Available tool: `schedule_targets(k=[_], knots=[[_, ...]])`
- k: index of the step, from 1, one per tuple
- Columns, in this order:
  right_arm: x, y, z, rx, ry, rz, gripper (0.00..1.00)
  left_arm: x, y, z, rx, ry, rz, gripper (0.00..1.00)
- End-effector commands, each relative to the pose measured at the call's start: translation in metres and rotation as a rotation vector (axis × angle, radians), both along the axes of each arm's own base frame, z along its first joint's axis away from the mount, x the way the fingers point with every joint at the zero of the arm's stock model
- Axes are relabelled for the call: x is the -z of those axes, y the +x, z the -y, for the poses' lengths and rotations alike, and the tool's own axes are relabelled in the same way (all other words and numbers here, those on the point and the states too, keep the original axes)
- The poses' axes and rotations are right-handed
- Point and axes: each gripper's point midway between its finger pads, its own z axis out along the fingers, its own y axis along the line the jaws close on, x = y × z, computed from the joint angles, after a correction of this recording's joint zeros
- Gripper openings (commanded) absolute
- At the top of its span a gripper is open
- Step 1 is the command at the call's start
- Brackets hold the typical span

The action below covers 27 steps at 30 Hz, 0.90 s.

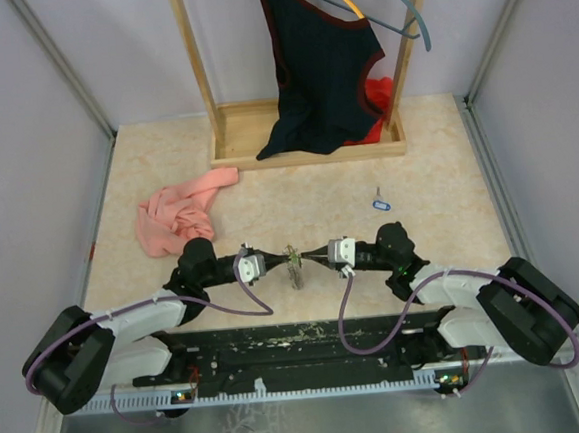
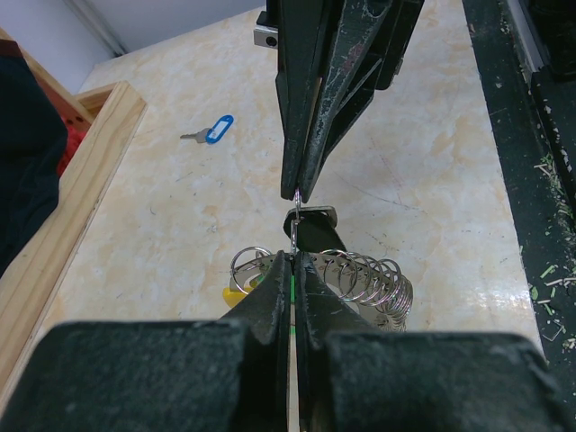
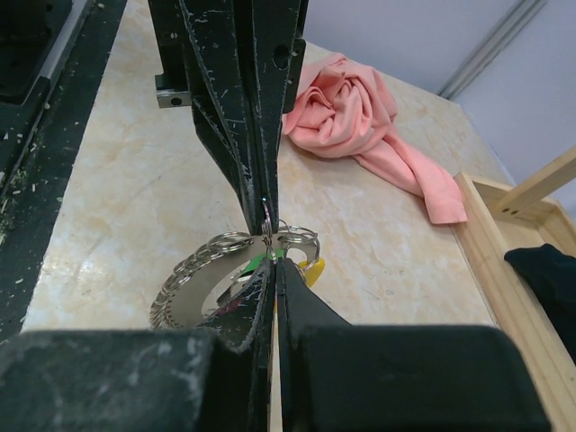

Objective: Put the keys on the keyring

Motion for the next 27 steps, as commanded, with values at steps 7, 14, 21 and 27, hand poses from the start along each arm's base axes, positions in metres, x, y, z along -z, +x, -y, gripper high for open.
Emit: schedule_targets(k=[7, 14, 21, 27], knots=[[-0.0274, -0.0054, -0.0069, -0.038, 0.064, 0.065, 0.00, -0.0074, -0.0001, 0.0008, 0.011, -0.027, 0.019, 0.01], [-0.0296, -0.0055, -0.0067, -0.033, 0.074, 0.063, 0.00, -0.0074, -0.0006, 0.0008, 0.012, -0.028, 0.015, 0.01], [-0.0320, -0.0060, -0.0066, -0.033, 0.083, 0.068, 0.00, -0.0071, -0.0008, 0.0012, 0.015, -0.028, 0.013, 0.01], [-0.0325, -0.0068, -0.0067, -0.037, 0.085, 0.066, 0.00, -0.0068, -0.0008, 0.0015, 0.015, -0.028, 0.007, 0.01]])
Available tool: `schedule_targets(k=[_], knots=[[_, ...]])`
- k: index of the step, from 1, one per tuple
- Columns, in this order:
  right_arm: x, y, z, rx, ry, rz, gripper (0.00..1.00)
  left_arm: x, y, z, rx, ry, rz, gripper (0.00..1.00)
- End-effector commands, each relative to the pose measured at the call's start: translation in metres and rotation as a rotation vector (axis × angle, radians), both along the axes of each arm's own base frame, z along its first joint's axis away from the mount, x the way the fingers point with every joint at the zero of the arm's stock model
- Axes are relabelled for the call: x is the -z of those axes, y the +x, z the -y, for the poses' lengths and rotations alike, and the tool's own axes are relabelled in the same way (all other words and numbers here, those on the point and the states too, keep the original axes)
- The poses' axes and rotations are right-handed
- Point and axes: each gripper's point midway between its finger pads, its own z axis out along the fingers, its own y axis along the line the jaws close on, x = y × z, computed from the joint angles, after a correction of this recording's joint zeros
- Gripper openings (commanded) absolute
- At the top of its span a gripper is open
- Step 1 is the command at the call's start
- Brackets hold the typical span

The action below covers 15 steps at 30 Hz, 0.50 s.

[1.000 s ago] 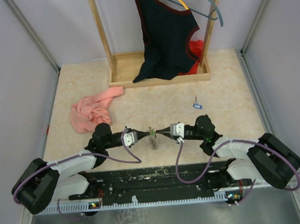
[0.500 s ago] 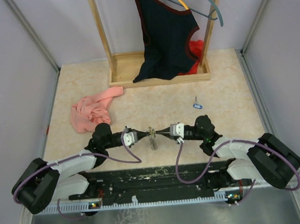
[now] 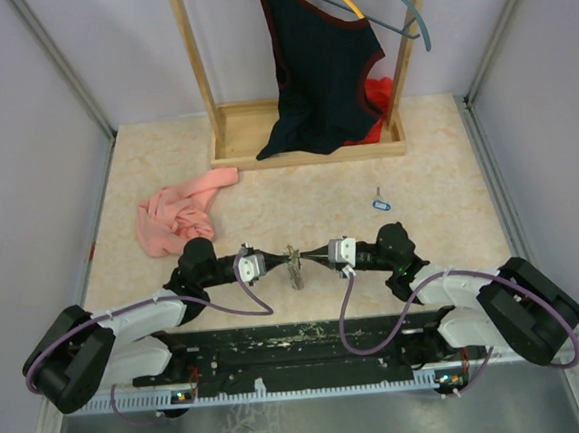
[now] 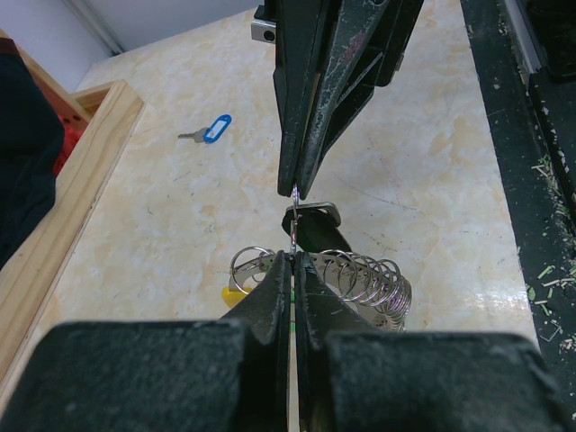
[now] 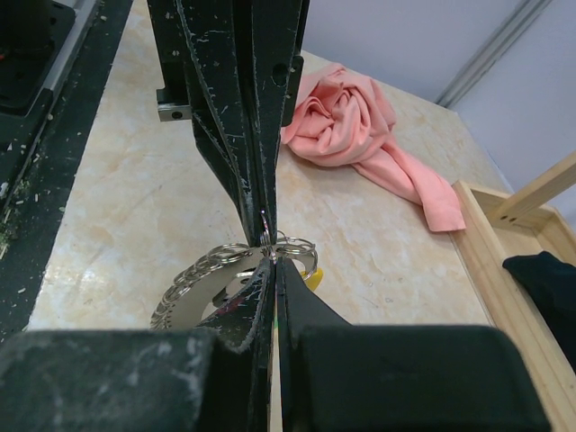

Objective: Put the keys on the keyring

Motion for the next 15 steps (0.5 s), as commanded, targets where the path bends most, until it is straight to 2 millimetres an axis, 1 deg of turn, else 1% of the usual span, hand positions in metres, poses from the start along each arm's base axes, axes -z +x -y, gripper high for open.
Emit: schedule_targets(k=[1, 15], knots=[[-0.0276, -0.0047, -0.0047, -0.030, 0.068, 0.066, 0.00, -0.0077, -0.0003, 0.0011, 0.014, -0.027, 0.017, 0.01], [-0.0249, -0.0072, -0.0080, -0.052, 0.061, 0.053, 0.00, -0.0102, -0.0026, 0.0034, 0.034, -0.035, 0.012, 0.01]])
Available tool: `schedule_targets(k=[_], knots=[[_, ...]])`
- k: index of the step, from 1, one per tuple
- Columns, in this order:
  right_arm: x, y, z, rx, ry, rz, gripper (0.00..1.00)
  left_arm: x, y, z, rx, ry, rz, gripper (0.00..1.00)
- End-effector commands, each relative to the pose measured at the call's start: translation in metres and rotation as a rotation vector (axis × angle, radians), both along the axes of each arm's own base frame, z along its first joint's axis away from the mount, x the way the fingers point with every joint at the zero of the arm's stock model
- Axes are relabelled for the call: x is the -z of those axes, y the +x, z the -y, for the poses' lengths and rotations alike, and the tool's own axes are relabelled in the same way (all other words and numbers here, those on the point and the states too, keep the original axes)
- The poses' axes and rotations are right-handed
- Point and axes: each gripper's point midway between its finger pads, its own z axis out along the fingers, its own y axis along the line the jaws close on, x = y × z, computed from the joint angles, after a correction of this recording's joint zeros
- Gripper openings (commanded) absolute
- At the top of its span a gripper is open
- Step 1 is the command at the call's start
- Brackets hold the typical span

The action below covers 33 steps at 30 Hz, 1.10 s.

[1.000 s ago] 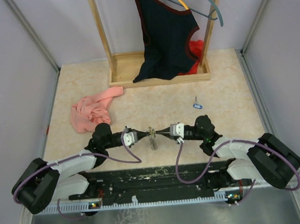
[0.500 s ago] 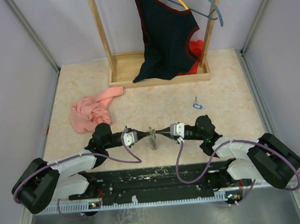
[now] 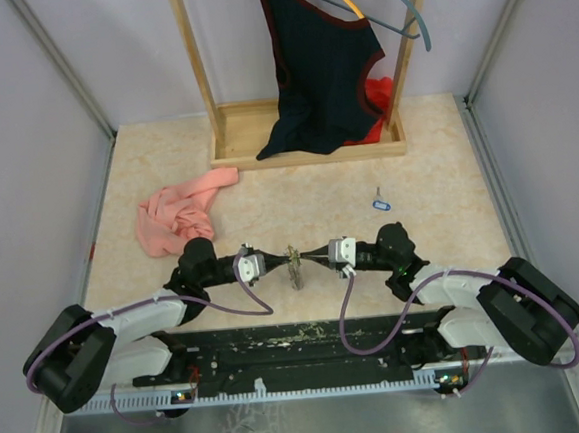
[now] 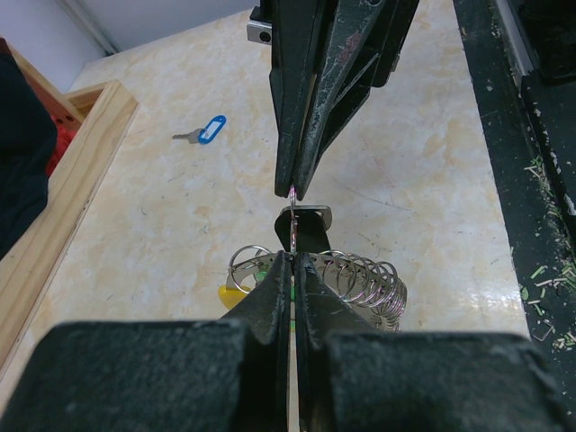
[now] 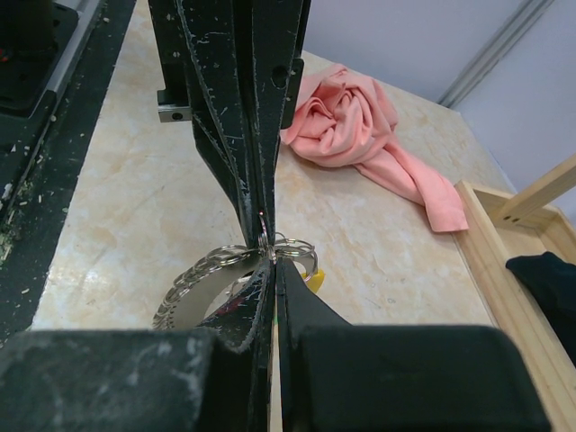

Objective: Put the keys on the keyring

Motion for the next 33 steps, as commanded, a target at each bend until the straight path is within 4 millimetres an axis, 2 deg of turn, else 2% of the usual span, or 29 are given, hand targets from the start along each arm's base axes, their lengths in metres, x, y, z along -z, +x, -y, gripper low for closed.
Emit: schedule_targets(k=[1, 14, 23, 33], knots=[[-0.025, -0.007, -0.008, -0.052, 0.060, 0.052, 0.00, -0.011, -0.001, 0.003, 0.024, -0.034, 0.028, 0.01], [-0.020, -0.009, -0.016, -0.081, 0.036, 0.015, 0.00, -0.011, -0.005, 0.005, 0.056, -0.041, 0.026, 0.01], [-0.015, -0.009, -0.020, -0.106, -0.015, -0.075, 0.00, -0.009, -0.008, 0.005, 0.082, -0.024, 0.058, 0.01], [-0.015, -0.009, -0.013, -0.155, -0.102, -0.190, 0.00, -0.001, -0.005, 0.003, 0.073, 0.026, 0.083, 0.01]])
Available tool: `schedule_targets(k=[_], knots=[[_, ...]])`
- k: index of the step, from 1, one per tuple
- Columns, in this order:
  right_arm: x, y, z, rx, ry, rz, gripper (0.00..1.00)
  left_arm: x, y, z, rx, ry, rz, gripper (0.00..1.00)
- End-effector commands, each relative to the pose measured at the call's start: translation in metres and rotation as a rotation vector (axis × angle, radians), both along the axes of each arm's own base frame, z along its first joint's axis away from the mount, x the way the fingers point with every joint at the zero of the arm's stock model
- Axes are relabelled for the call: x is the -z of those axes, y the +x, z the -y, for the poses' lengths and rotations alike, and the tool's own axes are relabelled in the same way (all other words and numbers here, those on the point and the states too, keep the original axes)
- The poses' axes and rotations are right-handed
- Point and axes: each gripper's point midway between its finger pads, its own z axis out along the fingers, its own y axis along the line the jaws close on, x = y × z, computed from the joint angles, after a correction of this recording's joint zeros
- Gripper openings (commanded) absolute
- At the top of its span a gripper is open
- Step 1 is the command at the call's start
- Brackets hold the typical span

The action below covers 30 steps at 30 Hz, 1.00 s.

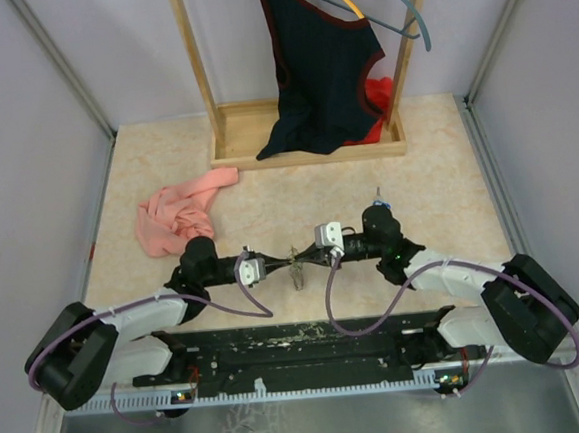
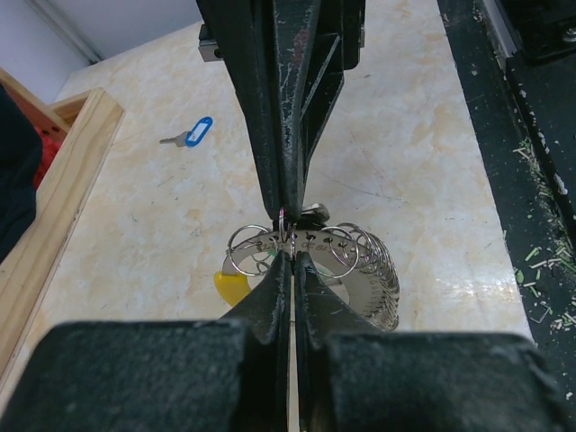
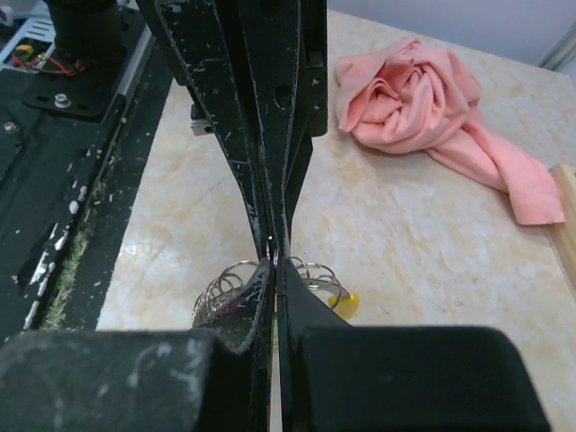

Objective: Put the keys on the keyring

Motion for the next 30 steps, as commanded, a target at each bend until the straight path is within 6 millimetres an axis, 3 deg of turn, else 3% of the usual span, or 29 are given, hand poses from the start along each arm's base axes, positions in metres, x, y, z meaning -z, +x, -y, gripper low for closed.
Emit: schedule_targets(k=[1, 11, 17, 27, 30], knots=[[-0.019, -0.003, 0.000, -0.061, -0.010, -0.028, 0.00, -0.010, 0.000, 0.003, 0.024, -0.001, 0.059, 0.01], [-0.017, -0.005, 0.001, -0.075, -0.035, -0.037, 0.00, -0.016, 0.002, 0.004, 0.005, -0.023, 0.023, 0.01], [-0.028, 0.001, 0.009, 0.015, -0.013, -0.010, 0.00, -0.012, 0.002, 0.000, -0.013, -0.020, 0.024, 0.01], [-0.024, -0.007, 0.018, 0.055, 0.007, -0.019, 0.00, -0.018, 0.002, 0.001, -0.012, -0.030, 0.028, 0.01], [-0.028, 0.001, 0.019, 0.113, 0.041, -0.033, 0.00, -0.017, 0.001, 0.001, -0.012, -0.032, 0.020, 0.01]])
